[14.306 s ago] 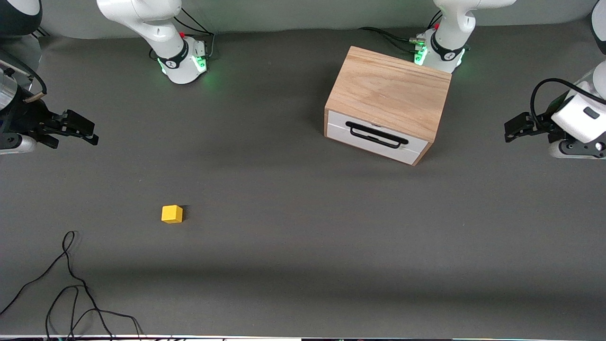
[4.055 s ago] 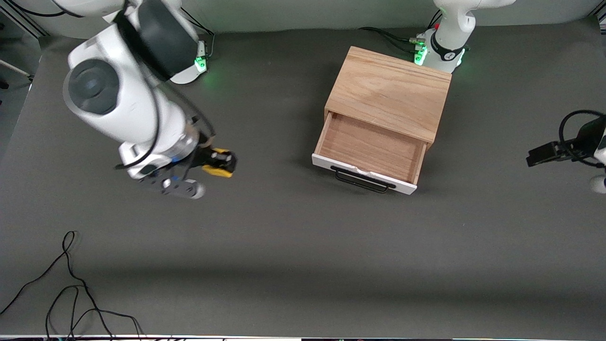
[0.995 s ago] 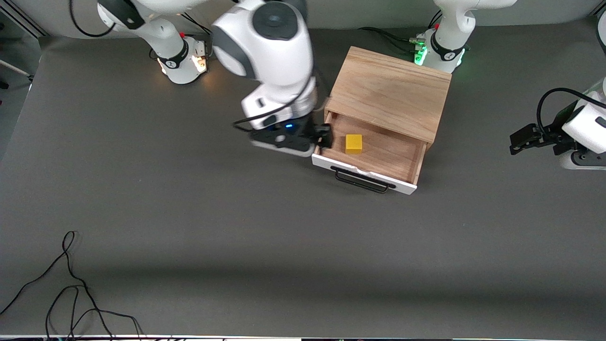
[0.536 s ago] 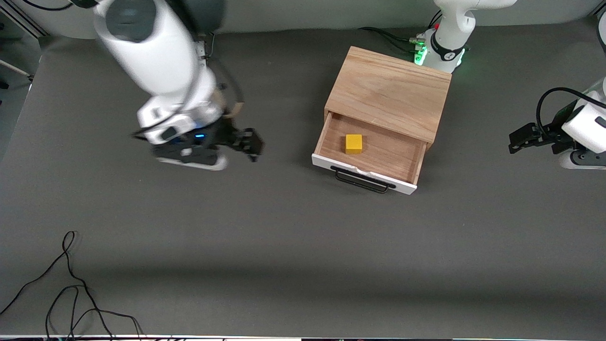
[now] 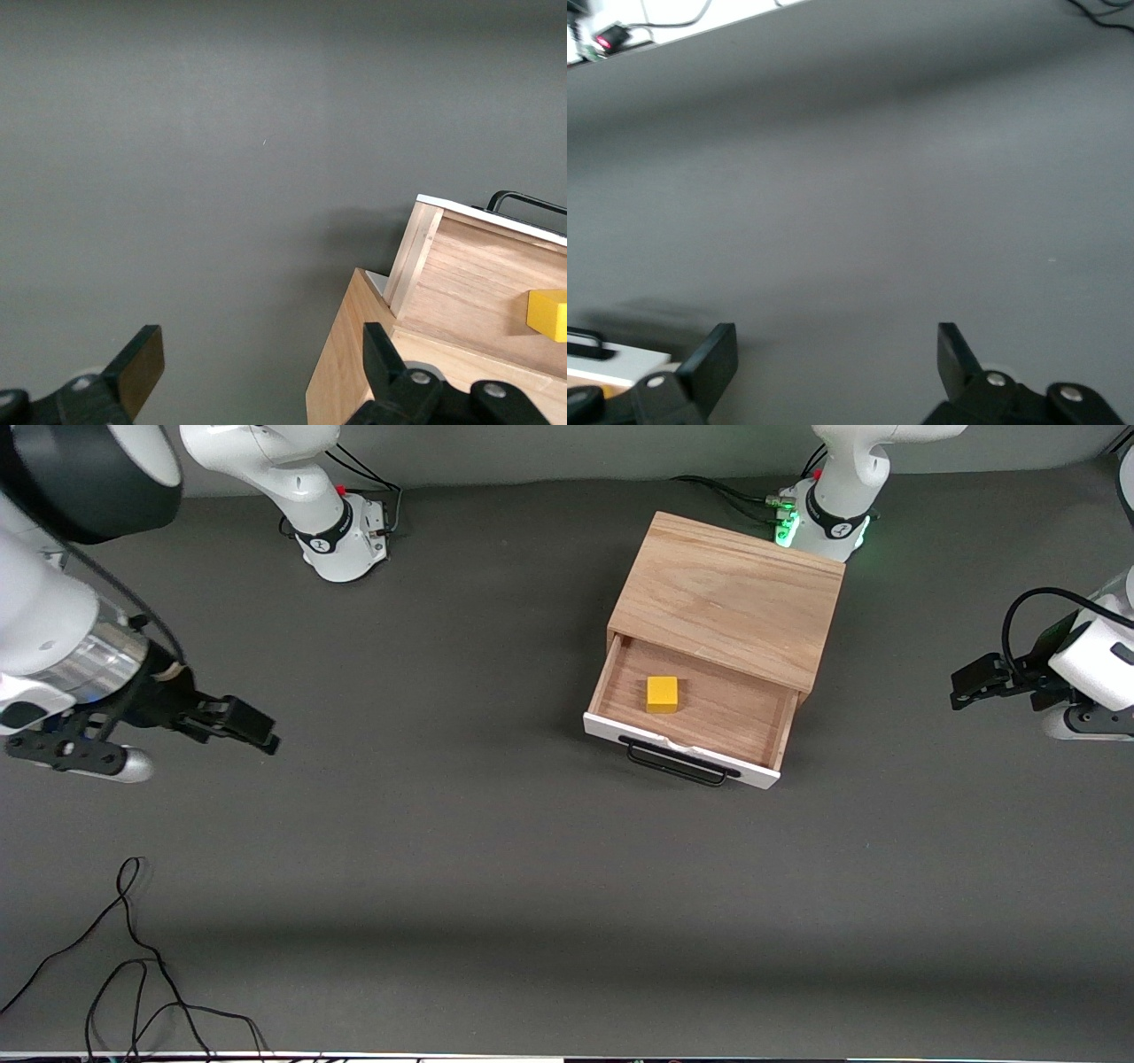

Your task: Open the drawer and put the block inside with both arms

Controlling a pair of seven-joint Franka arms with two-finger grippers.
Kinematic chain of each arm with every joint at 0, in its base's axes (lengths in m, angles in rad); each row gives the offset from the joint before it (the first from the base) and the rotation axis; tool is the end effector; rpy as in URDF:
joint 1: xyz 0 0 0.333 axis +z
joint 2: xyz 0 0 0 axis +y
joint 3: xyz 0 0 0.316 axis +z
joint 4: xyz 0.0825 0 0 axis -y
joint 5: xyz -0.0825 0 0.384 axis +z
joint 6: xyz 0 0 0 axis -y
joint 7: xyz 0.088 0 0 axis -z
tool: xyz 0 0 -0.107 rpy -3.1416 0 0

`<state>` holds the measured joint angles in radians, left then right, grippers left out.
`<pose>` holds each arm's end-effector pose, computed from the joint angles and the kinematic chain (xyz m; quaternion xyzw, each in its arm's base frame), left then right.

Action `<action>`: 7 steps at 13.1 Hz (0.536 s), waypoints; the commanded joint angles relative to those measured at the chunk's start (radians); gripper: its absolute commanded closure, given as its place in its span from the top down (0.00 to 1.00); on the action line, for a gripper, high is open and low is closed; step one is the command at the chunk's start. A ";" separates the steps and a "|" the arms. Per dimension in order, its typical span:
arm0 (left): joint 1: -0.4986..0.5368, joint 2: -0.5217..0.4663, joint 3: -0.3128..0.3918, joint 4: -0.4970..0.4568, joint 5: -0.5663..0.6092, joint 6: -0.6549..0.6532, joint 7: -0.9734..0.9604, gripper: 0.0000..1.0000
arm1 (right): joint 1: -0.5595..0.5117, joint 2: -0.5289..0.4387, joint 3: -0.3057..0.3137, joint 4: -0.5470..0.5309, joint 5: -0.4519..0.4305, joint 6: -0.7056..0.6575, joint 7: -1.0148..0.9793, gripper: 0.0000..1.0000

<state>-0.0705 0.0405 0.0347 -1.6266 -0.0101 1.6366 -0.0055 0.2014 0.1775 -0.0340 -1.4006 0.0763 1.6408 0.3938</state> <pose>0.5697 -0.0218 0.5810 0.9998 -0.0147 -0.0153 0.0040 0.6059 0.1122 0.6082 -0.9924 0.1139 -0.0204 0.0424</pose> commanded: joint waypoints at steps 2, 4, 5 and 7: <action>-0.005 -0.001 0.004 0.008 0.001 -0.024 0.004 1.00 | 0.013 -0.096 -0.092 -0.149 0.008 0.027 -0.163 1.00; -0.006 0.001 0.004 0.007 0.001 -0.024 0.001 1.00 | 0.015 -0.108 -0.124 -0.169 -0.003 0.028 -0.216 1.00; -0.006 0.001 0.002 0.007 0.001 -0.024 0.001 1.00 | 0.013 -0.108 -0.126 -0.166 -0.024 0.030 -0.219 1.00; -0.006 0.002 0.004 0.007 0.001 -0.024 0.001 1.00 | 0.009 -0.102 -0.129 -0.150 -0.033 0.036 -0.245 1.00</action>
<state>-0.0706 0.0419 0.0346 -1.6270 -0.0100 1.6244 -0.0055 0.2019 0.1002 -0.1557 -1.5294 0.0646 1.6526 0.1814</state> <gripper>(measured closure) 0.000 0.000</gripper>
